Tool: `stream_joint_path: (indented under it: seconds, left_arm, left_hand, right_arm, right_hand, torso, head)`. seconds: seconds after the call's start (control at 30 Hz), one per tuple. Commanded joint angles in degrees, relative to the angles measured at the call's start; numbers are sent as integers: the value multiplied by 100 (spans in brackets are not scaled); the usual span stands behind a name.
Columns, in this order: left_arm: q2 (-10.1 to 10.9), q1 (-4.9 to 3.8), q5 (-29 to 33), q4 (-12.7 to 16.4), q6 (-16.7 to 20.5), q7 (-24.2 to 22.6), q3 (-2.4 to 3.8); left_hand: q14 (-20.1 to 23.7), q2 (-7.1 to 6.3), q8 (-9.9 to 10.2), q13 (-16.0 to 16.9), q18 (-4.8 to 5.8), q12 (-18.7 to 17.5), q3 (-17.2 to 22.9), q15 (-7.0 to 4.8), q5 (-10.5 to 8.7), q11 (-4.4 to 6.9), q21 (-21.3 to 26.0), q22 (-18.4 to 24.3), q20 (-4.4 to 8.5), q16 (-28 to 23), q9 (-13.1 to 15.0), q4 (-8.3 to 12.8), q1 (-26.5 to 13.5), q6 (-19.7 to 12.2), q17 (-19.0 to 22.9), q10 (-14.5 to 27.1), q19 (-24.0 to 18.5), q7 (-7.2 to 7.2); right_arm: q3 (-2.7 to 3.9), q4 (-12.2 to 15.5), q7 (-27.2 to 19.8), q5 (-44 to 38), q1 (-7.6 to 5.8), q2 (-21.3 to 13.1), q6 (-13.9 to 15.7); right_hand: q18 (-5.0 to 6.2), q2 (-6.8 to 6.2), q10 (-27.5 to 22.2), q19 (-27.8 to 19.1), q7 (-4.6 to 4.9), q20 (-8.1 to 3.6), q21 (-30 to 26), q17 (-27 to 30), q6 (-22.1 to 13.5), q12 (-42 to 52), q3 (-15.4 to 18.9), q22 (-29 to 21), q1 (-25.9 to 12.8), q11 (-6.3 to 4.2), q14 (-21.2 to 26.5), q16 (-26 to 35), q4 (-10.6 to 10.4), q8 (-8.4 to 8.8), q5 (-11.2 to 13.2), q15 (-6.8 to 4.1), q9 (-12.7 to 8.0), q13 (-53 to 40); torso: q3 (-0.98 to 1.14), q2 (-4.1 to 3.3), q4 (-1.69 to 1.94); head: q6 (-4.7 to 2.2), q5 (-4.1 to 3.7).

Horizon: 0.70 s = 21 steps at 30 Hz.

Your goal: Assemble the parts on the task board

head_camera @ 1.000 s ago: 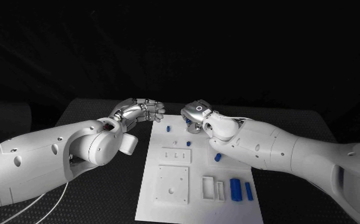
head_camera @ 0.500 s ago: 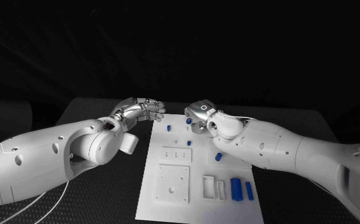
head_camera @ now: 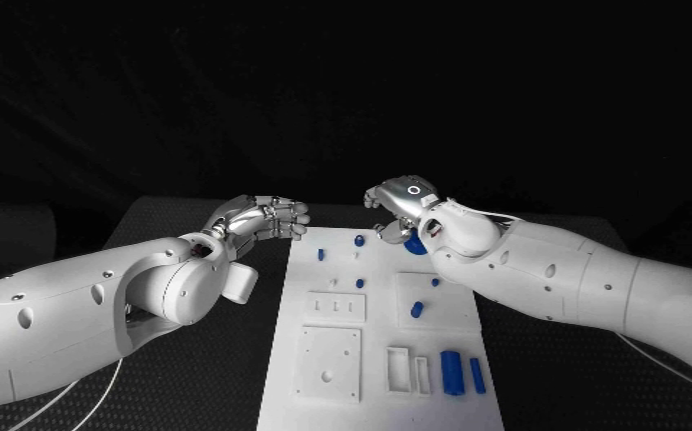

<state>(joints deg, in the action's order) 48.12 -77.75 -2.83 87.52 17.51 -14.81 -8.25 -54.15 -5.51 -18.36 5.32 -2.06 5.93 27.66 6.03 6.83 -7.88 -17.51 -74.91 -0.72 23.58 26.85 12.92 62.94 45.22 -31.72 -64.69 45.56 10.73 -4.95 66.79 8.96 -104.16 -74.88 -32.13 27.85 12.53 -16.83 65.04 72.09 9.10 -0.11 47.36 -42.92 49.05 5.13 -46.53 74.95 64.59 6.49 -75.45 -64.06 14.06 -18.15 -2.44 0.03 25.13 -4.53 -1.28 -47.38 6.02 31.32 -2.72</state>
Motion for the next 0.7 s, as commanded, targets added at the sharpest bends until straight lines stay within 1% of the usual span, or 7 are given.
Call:
stream_joint_path:
  seconds: [0.03, 0.17, 0.3, 0.47, 0.53, 0.57, 0.7]
  left_arm:
    - [-2, -16, -23, -44, -72, -79, 5]
    - [-5, -15, -62, -85, -80, -95, 4]
    - [-12, -15, -62, -113, -99, -100, 2]
    - [-4, -14, -62, -126, -108, -99, 1]
    - [-2, -14, -62, -131, -112, -97, 0]
    - [-5, -13, -62, -135, -117, -98, 0]
    - [-27, -11, -62, -155, -134, -98, -3]
  left_hand:
    - [3, 2, 19, -3, -100, -33, 10, 33, 18, -35, -39, -137, 17, -26, -2, 20, -28, 0, -10, 10, -39, 17]
    - [1, 4, 17, -3, -100, -34, 14, 34, 18, -36, -41, -138, 17, -28, -1, 23, -25, 5, -13, 4, -40, 16]
    - [0, 4, 16, -2, -101, -35, 15, 35, 18, -37, -43, -138, 16, -30, 0, 25, -23, 7, -15, 2, -41, 15]
    - [-1, 5, 16, -3, -101, -36, 16, 35, 18, -38, -44, -138, 15, -31, 0, 26, -23, 8, -17, 0, -42, 15]
    - [-1, 5, 17, -3, -101, -37, 16, 36, 18, -38, -44, -138, 15, -32, 0, 27, -24, 8, -17, 0, -42, 15]
    - [-1, 5, 17, -3, -101, -38, 16, 36, 18, -38, -45, -138, 15, -32, 0, 27, -24, 8, -18, 0, -42, 15]
    - [-1, 6, 17, -3, -101, -39, 17, 36, 18, -39, -45, -138, 14, -33, 0, 27, -24, 9, -19, 0, -43, 14]
  right_arm:
    - [26, 205, -124, 554, -7, -288, -308]
    - [37, 265, -168, 744, -18, -513, -535]
    - [39, 219, -256, 1130, -18, -665, -783]
    - [38, 82, -364, 1363, -17, -686, -1153]
    - [38, 16, -384, 1421, -17, -653, -1227]
    - [38, -27, -385, 1404, -15, -632, -1273]
    - [38, -169, -412, 1407, 10, -593, -1361]
  right_hand:
    - [247, 0, 222, 32, 32, 4, -2, 12, 100, 90, 14, 38, -92, -48, 21, -44, -56, -63, -31, -51, 20, -55]
    - [246, -9, 545, 16, 71, -11, 19, 17, 152, 243, 125, 70, -202, -158, 30, -70, -81, -98, -36, -146, 37, -167]
    - [247, -14, 829, -2, 55, -70, 107, -40, 102, 401, 450, 125, -376, -278, 29, -190, 20, -75, -43, -275, 31, -414]
    - [247, 7, 1565, -30, -113, -105, 170, -63, 53, 1328, 812, 111, -453, -484, 74, -226, 136, -33, -60, -497, 25, -1435]
    - [247, 4, 1174, 10, -159, -127, 247, -132, 52, 2451, 931, 127, -432, -545, 26, -336, 112, 12, -53, -488, 7, -2716]
    - [245, 35, -51, 34, -116, -205, 451, -389, 90, 4223, 905, 122, -396, -524, 112, -599, 35, 66, -61, -488, -29, -4534]
    - [247, 29, -51, -17, -113, -185, 686, -708, 98, 5301, 850, 141, -433, -499, 117, -877, -4, 118, -54, -466, -60, -5376]
  torso:
    - [29, 22, -75]
    - [43, 31, -108]
    - [73, 52, -166]
    - [113, 64, -203]
    - [130, 66, -213]
    - [136, 66, -218]
    - [137, 66, -196]
  head:
    - [-52, 24]
    - [-83, 26]
    - [-88, 34]
    - [-87, 57]
    - [-87, 57]
    - [-84, 52]
    - [-63, 13]
